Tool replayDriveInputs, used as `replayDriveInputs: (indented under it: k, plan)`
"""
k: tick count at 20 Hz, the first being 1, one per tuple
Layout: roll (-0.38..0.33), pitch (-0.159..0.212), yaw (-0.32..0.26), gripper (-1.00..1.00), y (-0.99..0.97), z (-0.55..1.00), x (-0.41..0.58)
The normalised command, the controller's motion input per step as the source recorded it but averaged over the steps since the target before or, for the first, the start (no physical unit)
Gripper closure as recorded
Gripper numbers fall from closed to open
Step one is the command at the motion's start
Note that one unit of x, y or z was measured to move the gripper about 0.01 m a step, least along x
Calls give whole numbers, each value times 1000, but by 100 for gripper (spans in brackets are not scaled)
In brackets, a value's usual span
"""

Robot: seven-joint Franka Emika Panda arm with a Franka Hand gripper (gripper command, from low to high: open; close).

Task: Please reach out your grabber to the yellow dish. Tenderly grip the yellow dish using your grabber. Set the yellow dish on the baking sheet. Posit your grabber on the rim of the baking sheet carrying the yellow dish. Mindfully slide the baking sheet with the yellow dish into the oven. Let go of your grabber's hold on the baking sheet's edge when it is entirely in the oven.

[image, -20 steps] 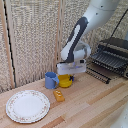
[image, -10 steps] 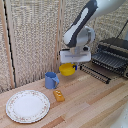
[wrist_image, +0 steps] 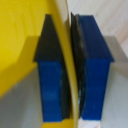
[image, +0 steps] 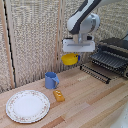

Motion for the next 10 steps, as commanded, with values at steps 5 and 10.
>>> replayDriveInputs:
  k: [5, 10]
  plan:
    - [0, 50, -264, 100, -435, 529, 0]
    - [0, 2, -333, 100, -285, 334, 0]
